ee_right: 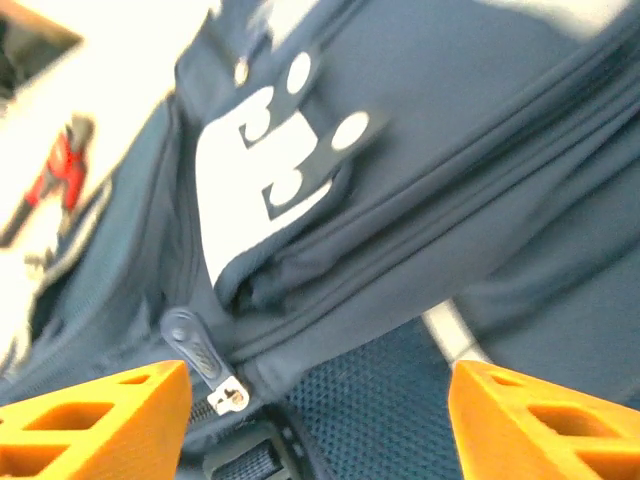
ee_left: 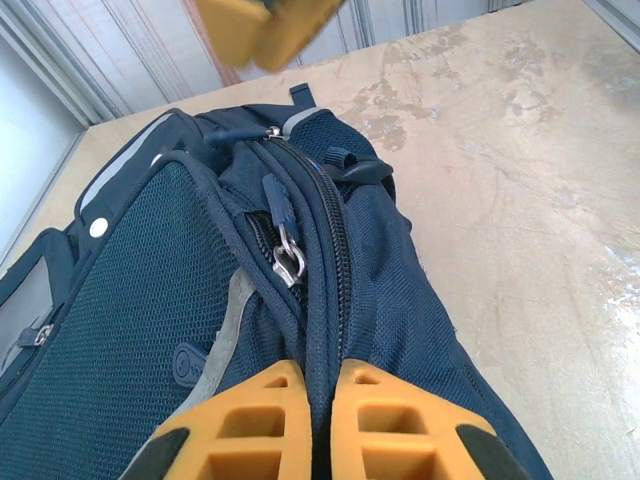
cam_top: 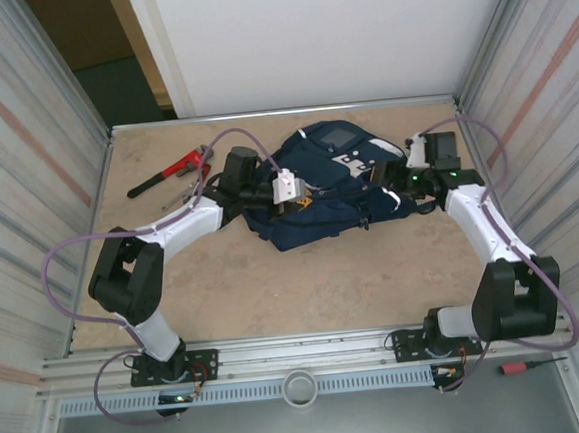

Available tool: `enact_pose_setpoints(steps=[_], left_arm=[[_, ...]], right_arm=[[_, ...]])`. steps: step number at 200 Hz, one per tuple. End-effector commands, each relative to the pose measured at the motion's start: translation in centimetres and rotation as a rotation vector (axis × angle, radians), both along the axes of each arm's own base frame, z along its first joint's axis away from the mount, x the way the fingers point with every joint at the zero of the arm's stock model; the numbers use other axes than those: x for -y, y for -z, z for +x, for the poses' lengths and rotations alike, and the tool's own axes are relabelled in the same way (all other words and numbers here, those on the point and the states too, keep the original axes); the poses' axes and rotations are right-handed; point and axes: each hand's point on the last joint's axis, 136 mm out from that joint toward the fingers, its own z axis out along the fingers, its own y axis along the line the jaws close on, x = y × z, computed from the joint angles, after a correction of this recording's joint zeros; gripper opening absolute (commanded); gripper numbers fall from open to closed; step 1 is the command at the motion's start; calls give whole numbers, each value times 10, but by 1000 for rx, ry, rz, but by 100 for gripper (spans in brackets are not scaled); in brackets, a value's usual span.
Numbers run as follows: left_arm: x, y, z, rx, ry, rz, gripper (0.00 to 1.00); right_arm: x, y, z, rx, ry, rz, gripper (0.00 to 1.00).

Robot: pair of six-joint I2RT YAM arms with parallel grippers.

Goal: Pack the student bag

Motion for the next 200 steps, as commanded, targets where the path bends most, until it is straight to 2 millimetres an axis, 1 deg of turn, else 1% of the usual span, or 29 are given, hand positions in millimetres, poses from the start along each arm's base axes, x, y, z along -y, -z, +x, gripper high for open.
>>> enact_pose_setpoints(steps=[1, 22, 36, 45, 61, 69, 88, 95, 99, 100, 102, 112, 117, 125, 134, 144, 153, 160, 180, 200], left_arm=[[16, -22, -14, 6, 73, -70, 0], [24, -21, -18, 5, 95, -74, 0], [31, -22, -21, 1, 111, -73, 0], [34, -21, -24, 0, 122, -71, 0], [41, -19, -27, 1, 139, -64, 0], [43, -17, -27, -6, 141, -58, 0], [47, -13, -29, -18, 148, -48, 0], [48, -11, -30, -20, 151, -45, 0], [48, -11, -30, -19, 152, -45, 0], [48, -10, -29, -20, 152, -45, 0], [48, -10, -30, -21, 153, -44, 0], [49, -9, -28, -18, 151, -44, 0], [50, -9, -28, -19, 150, -43, 0], [51, -8, -26, -20, 151, -44, 0], [52, -8, -26, -19, 154, -47, 0], [54, -7, -23, -15, 151, -47, 4], [56, -6, -19, -10, 142, -43, 6], [57, -4, -14, -9, 130, -38, 8], [60, 1, 0, -3, 85, -19, 13], [56, 7, 22, -2, 6, 8, 28]], right_arm=[[35, -6, 9, 10, 176, 113, 79], [69, 21, 23, -53, 313, 81, 84], [82, 37, 37, -85, 360, 95, 85], [83, 43, 48, -91, 357, 112, 86], [73, 53, 67, -111, 317, 149, 89], [71, 60, 75, -124, 311, 132, 89], [74, 82, 83, -180, 319, 82, 88], [72, 89, 84, -192, 313, 89, 85], [71, 93, 84, -201, 310, 95, 81], [71, 95, 83, -204, 310, 96, 79], [71, 96, 83, -205, 310, 97, 79], [70, 104, 80, -220, 308, 111, 66], [72, 107, 79, -224, 313, 118, 62], [76, 110, 75, -226, 330, 134, 56], [82, 112, 68, -221, 357, 157, 46], [88, 112, 59, -203, 388, 181, 32], [94, 110, 51, -187, 415, 191, 24], [98, 108, 44, -178, 433, 194, 21], [103, 97, 28, -145, 466, 186, 16], [103, 86, 13, -108, 488, 164, 10]])
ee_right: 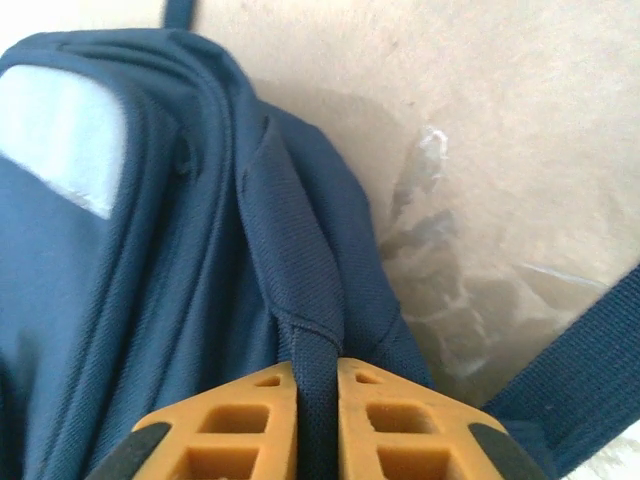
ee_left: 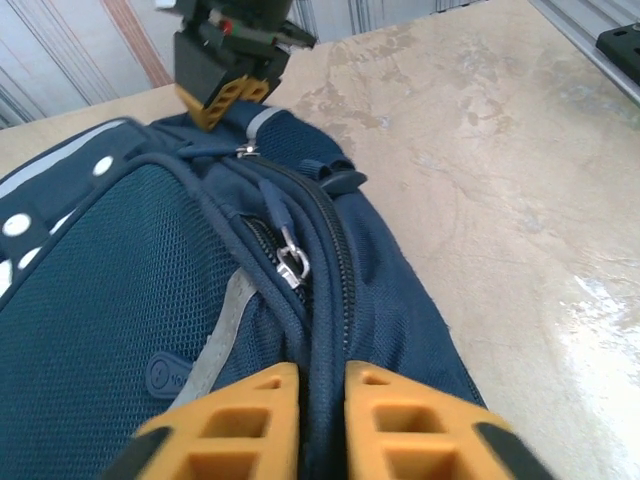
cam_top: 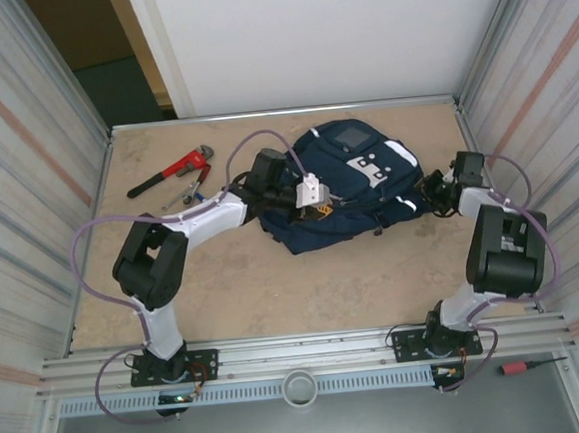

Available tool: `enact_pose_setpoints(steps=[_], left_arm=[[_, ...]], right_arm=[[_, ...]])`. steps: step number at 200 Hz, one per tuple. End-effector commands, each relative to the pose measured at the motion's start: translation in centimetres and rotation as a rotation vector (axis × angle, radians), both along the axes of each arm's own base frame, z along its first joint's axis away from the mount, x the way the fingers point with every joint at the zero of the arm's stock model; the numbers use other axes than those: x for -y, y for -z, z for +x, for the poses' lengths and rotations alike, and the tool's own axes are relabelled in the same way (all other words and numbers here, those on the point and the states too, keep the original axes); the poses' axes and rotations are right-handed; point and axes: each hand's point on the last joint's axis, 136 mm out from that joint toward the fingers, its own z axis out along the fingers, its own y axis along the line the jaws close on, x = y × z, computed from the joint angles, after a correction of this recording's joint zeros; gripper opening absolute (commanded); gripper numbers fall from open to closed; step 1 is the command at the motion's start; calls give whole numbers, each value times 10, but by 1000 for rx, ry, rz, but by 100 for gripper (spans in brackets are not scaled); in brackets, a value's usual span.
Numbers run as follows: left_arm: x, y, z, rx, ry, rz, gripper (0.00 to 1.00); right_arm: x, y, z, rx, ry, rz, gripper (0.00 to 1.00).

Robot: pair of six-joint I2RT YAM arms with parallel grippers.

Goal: Pack the student bag

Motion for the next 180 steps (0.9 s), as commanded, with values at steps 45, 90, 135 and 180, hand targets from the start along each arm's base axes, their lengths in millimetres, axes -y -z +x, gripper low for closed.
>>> enact_pose_setpoints(steps=[45, 90, 135, 180], left_arm=[[-26, -14, 78, 23, -338, -24, 50], [-82, -18, 87, -67, -733, -20, 70], [-125, -36, 61, -349, -1099, -164, 73], [-83, -24, 33, -335, -1141, -40, 77]], right_arm=[[-19, -38, -51, 87, 15, -89, 7], [-66, -47, -93, 115, -106, -213, 33], [-72, -107, -106, 290, -151, -403, 62], [-132, -111, -54, 296, -402, -327, 65]])
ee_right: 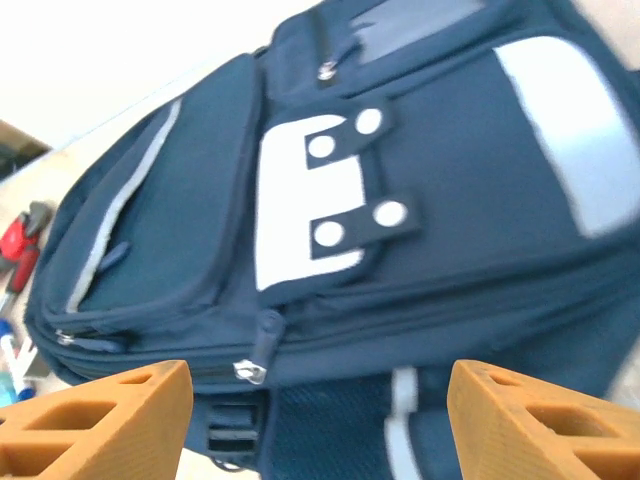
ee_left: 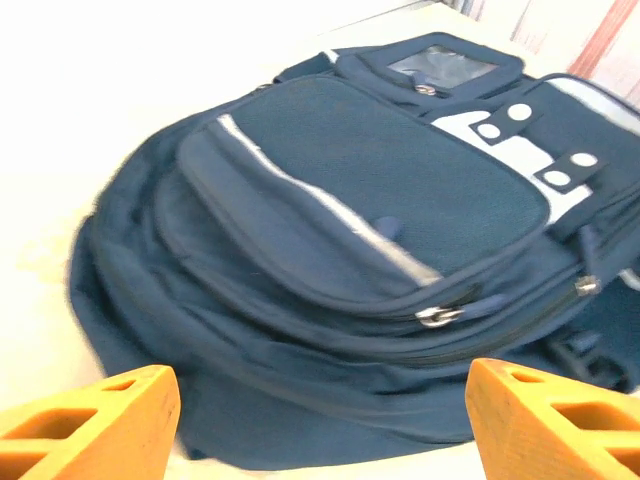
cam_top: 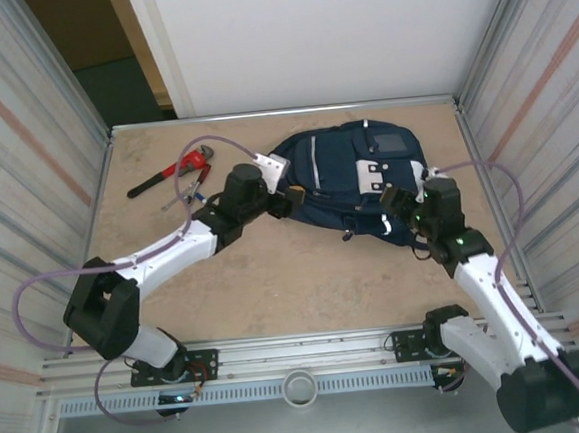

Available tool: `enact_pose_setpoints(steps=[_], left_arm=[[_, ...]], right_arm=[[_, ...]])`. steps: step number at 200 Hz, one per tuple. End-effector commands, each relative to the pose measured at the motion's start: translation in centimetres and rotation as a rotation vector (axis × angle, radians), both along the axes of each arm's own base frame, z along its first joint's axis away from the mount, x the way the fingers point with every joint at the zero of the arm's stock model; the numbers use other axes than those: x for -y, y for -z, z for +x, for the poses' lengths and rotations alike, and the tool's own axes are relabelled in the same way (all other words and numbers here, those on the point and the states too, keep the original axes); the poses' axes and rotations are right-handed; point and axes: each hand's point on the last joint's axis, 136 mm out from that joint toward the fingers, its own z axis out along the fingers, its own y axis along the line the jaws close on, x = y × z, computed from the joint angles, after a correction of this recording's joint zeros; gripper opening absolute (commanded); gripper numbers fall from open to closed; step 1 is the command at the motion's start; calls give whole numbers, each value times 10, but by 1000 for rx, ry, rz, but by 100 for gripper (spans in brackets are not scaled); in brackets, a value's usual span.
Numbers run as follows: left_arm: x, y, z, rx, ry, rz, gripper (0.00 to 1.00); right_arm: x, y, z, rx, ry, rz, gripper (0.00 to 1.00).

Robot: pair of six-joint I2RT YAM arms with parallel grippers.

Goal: Pack the student bag

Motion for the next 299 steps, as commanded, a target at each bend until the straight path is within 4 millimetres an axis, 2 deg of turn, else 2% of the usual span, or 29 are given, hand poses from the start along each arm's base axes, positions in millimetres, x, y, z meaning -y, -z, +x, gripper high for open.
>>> enact_pose_setpoints(steps=[1, 20, 36, 62, 100, 121, 146, 181, 224, 299], left_arm=[[10, 14, -4, -66, -108, 62, 77], [28, 19, -3, -45, -90, 124, 78], [39, 23, 3, -14, -53, 203, 80], [48, 39, 13, -26, -15, 338, 85], [68, 57, 24, -50, -4, 358, 93], [66, 66, 33, -35, -39, 407, 94], [54, 70, 38, -28, -85, 451, 92], [35, 64, 29, -60, -104, 383, 84], [16, 73, 18, -130, -108, 348, 75], [26, 87, 11, -225, -23, 276, 38]], right_arm=[[-25, 2, 29, -30, -124, -12, 65], [-35, 19, 49, -97, -153, 2, 60], [-36, 38, 55, -147, -150, 8, 58], [-28, 62, 55, -205, -126, -1, 57], [-26, 73, 52, -222, -124, 21, 58], [-27, 75, 51, -228, -128, 24, 60], [-22, 81, 50, -251, -116, 9, 60], [-19, 93, 48, -291, -105, 2, 59], [-19, 93, 48, -294, -105, 1, 59], [-22, 93, 47, -299, -117, 8, 59]])
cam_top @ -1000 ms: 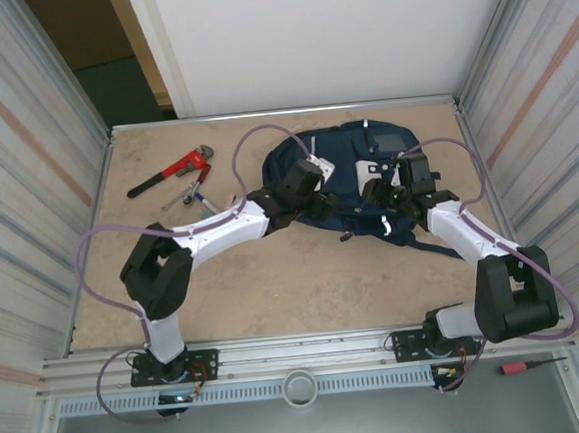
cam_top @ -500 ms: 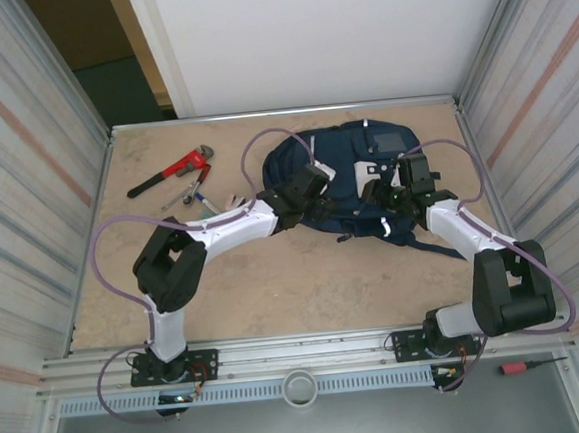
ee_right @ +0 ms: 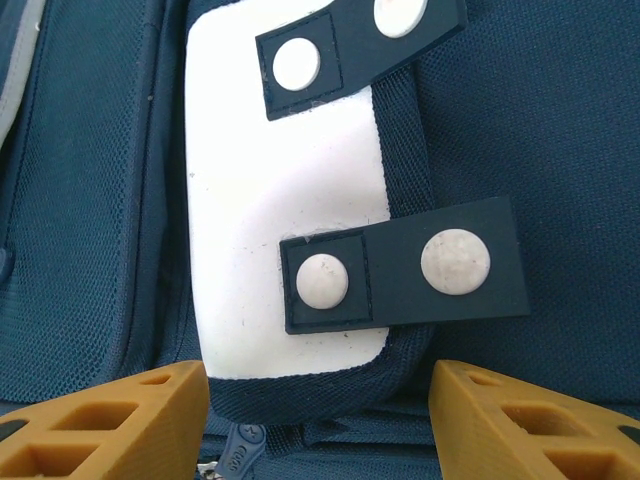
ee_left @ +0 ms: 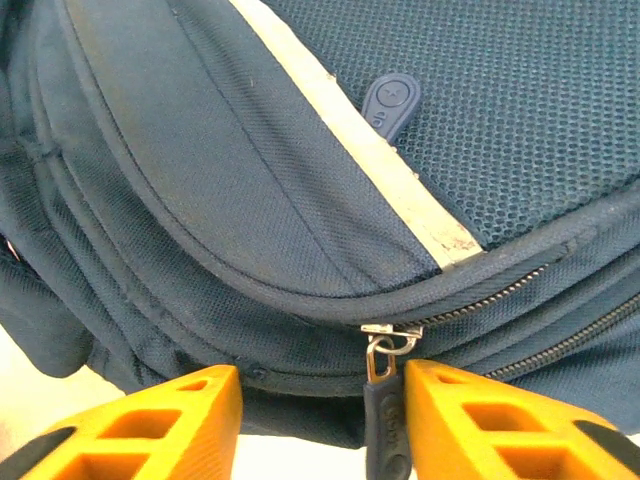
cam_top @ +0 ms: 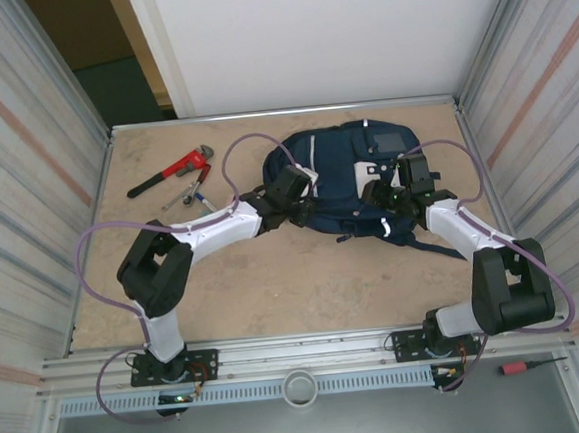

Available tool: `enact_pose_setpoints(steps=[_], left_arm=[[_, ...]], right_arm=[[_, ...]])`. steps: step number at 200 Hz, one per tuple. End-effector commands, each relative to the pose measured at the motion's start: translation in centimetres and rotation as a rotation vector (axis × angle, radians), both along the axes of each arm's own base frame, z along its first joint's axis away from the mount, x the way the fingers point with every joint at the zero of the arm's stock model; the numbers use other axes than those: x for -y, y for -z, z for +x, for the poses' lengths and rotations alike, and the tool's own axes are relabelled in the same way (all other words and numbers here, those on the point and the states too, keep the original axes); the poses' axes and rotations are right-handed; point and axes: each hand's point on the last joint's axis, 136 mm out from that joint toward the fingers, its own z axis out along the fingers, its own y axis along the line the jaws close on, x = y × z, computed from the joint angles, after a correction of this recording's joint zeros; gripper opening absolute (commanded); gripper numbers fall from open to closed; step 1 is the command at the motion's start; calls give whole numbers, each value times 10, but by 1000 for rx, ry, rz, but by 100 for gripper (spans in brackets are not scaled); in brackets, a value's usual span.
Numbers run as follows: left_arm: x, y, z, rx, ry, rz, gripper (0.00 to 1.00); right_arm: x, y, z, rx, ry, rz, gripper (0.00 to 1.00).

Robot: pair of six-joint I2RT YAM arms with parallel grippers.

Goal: Pack the student bag

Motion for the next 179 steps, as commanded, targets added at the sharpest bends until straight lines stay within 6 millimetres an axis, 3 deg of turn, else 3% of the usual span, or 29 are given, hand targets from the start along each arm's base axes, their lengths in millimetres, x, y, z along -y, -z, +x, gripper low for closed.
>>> enact_pose_setpoints(steps=[1, 86, 111, 140, 179], left_arm=[[3, -5, -4, -33, 16, -49, 38], [-7, 9, -17, -99, 16, -90, 20], [-8, 4, -15, -87, 37, -114, 11], [-2, -5, -14, -47, 89, -175, 0], [4, -15, -15, -25, 163, -248, 0]], right_arm=[[3, 12, -7, -47, -8, -12, 59], [6, 6, -9, -37, -6, -16, 59], [4, -8, -11, -8, -22, -13, 61], [-11, -32, -17, 56, -77, -27, 65], [-47, -48, -21, 74, -160, 10, 66]])
